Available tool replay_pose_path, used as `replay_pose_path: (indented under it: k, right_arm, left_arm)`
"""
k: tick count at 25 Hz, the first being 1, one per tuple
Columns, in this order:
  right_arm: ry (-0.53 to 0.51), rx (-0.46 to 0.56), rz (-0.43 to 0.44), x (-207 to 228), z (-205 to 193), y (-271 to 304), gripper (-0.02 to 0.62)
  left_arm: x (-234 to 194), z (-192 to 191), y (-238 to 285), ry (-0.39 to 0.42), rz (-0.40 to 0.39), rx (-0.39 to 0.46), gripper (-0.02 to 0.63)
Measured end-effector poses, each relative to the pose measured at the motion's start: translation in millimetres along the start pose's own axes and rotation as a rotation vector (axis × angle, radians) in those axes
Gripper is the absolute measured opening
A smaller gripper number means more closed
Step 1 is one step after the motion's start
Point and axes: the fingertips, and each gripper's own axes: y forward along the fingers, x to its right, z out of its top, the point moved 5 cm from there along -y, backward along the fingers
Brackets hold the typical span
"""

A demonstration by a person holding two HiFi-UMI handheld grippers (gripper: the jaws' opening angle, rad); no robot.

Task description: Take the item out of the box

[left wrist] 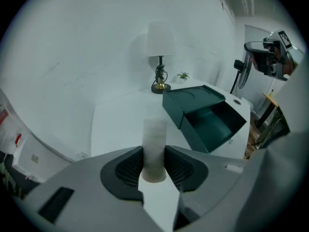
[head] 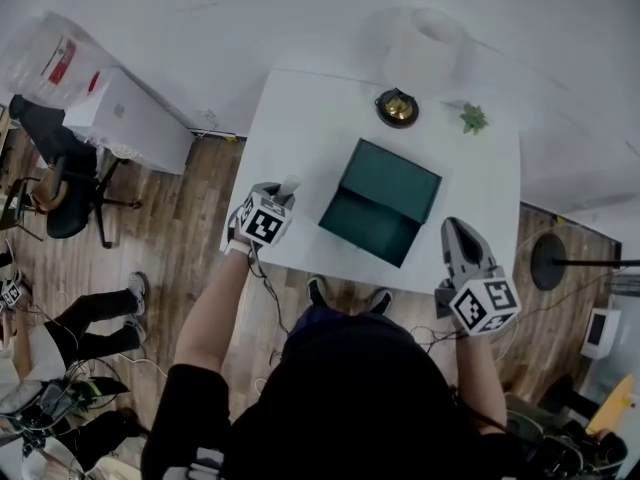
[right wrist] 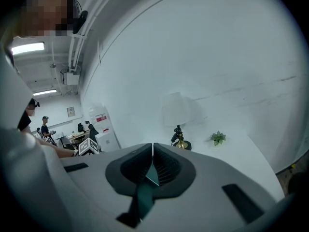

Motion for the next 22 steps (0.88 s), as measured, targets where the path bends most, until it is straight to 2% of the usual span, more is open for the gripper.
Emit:
replay_pose_path:
  k: [7, 10, 14, 15, 20, 22]
  right_arm:
    - [0.033, -0.009, -0.046, -6.3, -13.2, -1.0, 0.010]
    - [0.041, -0.009, -0.067, -5.9, -17.4, -4.3, 0.008]
    - [0.080, 0.001, -0.094, -2.4, -22.4, -11.3, 0.006]
    - [0.086, 0.005, -0.099, -1.4, -23.0, -13.1, 0.006]
    - [0.101, 0.009, -0.117, 2.3, -28.2, -20.2, 0.006]
    - [0.116, 0.011, -0.122, 5.6, -30.3, -22.9, 0.006]
  left_arm:
    - [-18.8, -31.1, 37.4, 0.041, -0.035, -0.156, 0.130]
    - [-26.9, -30.2, 49.4, 0.060, -0.028, -0.152, 0.130]
    - [-26.5, -51.4, 55.4, 0.032, -0.056, -0.271, 0.130]
    - [-26.6, -51.9, 56.9, 0.033, -0.059, -0.274, 0.130]
    - [-29.1, -39.4, 67.3, 0.054, -0.054, -0.180, 0.137]
    - [-28.7, -38.5, 70.0, 0.039, -0.058, -0.169, 0.174]
